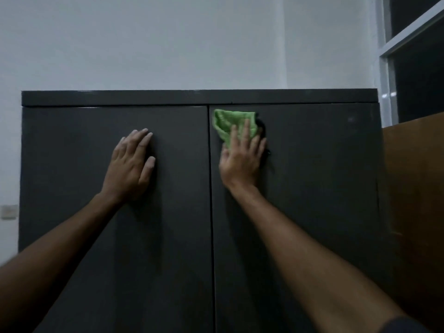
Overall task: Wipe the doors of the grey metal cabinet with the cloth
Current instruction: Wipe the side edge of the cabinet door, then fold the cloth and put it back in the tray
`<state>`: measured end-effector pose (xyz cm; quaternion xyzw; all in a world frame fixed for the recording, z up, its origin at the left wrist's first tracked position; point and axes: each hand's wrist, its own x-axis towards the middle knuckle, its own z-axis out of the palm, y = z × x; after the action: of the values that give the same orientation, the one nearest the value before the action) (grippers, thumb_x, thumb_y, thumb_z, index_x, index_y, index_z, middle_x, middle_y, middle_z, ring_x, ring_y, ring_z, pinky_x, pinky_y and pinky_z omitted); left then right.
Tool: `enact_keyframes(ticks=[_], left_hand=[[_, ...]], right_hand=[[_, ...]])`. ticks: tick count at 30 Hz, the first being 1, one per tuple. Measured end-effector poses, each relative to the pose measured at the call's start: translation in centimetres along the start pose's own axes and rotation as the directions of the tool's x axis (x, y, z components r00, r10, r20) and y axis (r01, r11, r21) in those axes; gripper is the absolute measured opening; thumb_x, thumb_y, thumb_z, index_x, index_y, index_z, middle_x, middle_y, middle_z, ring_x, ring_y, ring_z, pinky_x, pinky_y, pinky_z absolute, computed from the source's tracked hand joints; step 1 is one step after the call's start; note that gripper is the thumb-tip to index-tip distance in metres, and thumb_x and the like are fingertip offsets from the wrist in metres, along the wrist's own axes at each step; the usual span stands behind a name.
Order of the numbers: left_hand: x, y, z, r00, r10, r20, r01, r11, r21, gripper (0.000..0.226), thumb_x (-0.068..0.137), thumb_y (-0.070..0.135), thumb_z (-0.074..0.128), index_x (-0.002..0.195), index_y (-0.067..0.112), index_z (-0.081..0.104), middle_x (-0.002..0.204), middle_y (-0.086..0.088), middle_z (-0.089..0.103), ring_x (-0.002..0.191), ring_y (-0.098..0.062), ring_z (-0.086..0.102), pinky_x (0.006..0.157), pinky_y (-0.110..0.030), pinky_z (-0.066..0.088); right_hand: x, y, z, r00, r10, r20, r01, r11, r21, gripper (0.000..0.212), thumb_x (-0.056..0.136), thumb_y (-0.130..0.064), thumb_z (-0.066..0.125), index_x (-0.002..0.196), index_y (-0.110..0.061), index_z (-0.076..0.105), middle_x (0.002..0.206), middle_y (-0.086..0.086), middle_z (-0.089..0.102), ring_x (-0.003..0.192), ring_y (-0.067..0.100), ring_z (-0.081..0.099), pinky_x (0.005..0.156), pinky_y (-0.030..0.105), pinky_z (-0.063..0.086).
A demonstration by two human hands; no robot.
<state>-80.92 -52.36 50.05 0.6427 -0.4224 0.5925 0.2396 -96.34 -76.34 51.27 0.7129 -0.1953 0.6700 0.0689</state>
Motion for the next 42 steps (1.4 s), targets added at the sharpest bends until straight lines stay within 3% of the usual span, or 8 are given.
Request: enact_keyframes(ticks=[6, 13, 18, 21, 25, 30, 36, 42], left_hand=[[-2.3, -3.2, -2.7, 0.974, -0.203, -0.101, 0.199, 0.979, -0.045, 0.055, 0.096, 0.023, 0.044, 0.148, 0.005, 0.049, 0.152, -0.016, 0.047, 0.140, -0.036, 0.043, 0.118, -0.047, 0.030], [-7.5, -9.7, -7.1, 0.876, -0.481, -0.035, 0.481, 0.877, 0.002, 0.051, 0.100, 0.030, 0.053, 0.146, 0.008, 0.047, 0.150, -0.019, 0.041, 0.138, -0.038, 0.040, 0.112, -0.056, 0.034], [-9.0, -14.1, -8.0, 0.788, -0.610, 0.085, 0.613, 0.790, -0.012, 0.070, 0.100, 0.040, 0.060, 0.157, 0.007, 0.034, 0.159, -0.019, 0.029, 0.143, -0.046, 0.031, 0.117, -0.062, 0.032], [-9.7, -15.1, -8.1, 0.803, -0.589, 0.087, 0.595, 0.799, -0.089, 0.077, 0.093, 0.050, 0.046, 0.156, 0.005, 0.037, 0.159, -0.019, 0.033, 0.145, -0.043, 0.030, 0.118, -0.058, 0.032], [-10.6, -16.0, -8.3, 0.845, -0.532, 0.046, 0.529, 0.823, -0.208, 0.067, 0.097, 0.042, 0.044, 0.153, 0.006, 0.043, 0.156, -0.017, 0.038, 0.143, -0.038, 0.033, 0.117, -0.052, 0.034], [-12.5, -18.7, -9.0, 0.909, -0.416, 0.031, 0.405, 0.865, -0.297, 0.057, 0.095, 0.031, 0.049, 0.143, 0.001, 0.054, 0.146, -0.021, 0.050, 0.136, -0.038, 0.045, 0.116, -0.044, 0.031], [-16.5, -19.9, -12.7, 0.957, -0.128, 0.259, 0.223, 0.899, -0.377, 0.036, 0.091, 0.025, 0.054, 0.123, 0.015, 0.067, 0.117, -0.001, 0.066, 0.102, -0.011, 0.058, 0.091, -0.028, 0.044], [-20.3, -21.8, -15.8, 0.740, -0.033, 0.672, 0.528, 0.647, -0.550, 0.037, 0.093, 0.046, 0.051, 0.116, 0.026, 0.072, 0.108, 0.009, 0.073, 0.101, -0.009, 0.069, 0.082, -0.027, 0.058]], right_hand=[[-3.6, -12.2, 3.2, 0.939, -0.325, 0.109, 0.318, 0.945, 0.077, 0.065, 0.092, -0.038, 0.047, 0.154, -0.020, 0.041, 0.168, 0.013, 0.018, 0.151, 0.047, 0.016, 0.122, 0.062, 0.011], [-10.8, -8.8, 4.6, 0.345, -0.922, 0.176, 0.909, 0.375, 0.183, 0.052, 0.084, -0.037, 0.063, 0.134, -0.020, 0.064, 0.155, 0.008, 0.047, 0.151, 0.038, 0.028, 0.123, 0.056, 0.018], [-3.7, -6.8, 3.3, 0.849, -0.527, 0.049, 0.522, 0.849, 0.083, 0.063, 0.085, -0.028, 0.062, 0.146, -0.015, 0.053, 0.163, 0.011, 0.033, 0.151, 0.044, 0.025, 0.124, 0.058, 0.017], [0.2, -14.3, 3.7, 0.992, -0.121, 0.033, 0.117, 0.987, 0.111, 0.063, 0.091, -0.031, 0.053, 0.152, -0.017, 0.046, 0.167, 0.011, 0.024, 0.151, 0.046, 0.021, 0.124, 0.059, 0.012], [-2.1, -22.8, 5.9, 0.949, -0.310, 0.061, 0.300, 0.944, 0.134, 0.064, 0.085, -0.030, 0.060, 0.148, -0.020, 0.051, 0.164, 0.009, 0.032, 0.150, 0.046, 0.025, 0.123, 0.060, 0.015], [-12.6, -25.4, 6.9, 0.655, -0.729, 0.200, 0.639, 0.675, 0.370, 0.052, 0.080, -0.030, 0.070, 0.131, -0.022, 0.067, 0.159, -0.001, 0.043, 0.154, 0.032, 0.024, 0.125, 0.053, 0.014], [-18.0, -28.4, 3.9, 0.613, -0.638, 0.466, 0.374, 0.754, 0.540, 0.023, 0.077, -0.031, 0.076, 0.094, -0.016, 0.075, 0.110, 0.004, 0.074, 0.115, 0.026, 0.067, 0.095, 0.045, 0.054], [-19.6, -34.4, 1.3, 0.784, -0.313, 0.536, -0.156, 0.736, 0.658, 0.007, 0.079, -0.020, 0.072, 0.086, -0.019, 0.074, 0.078, -0.008, 0.071, 0.069, 0.007, 0.065, 0.061, 0.022, 0.050]])
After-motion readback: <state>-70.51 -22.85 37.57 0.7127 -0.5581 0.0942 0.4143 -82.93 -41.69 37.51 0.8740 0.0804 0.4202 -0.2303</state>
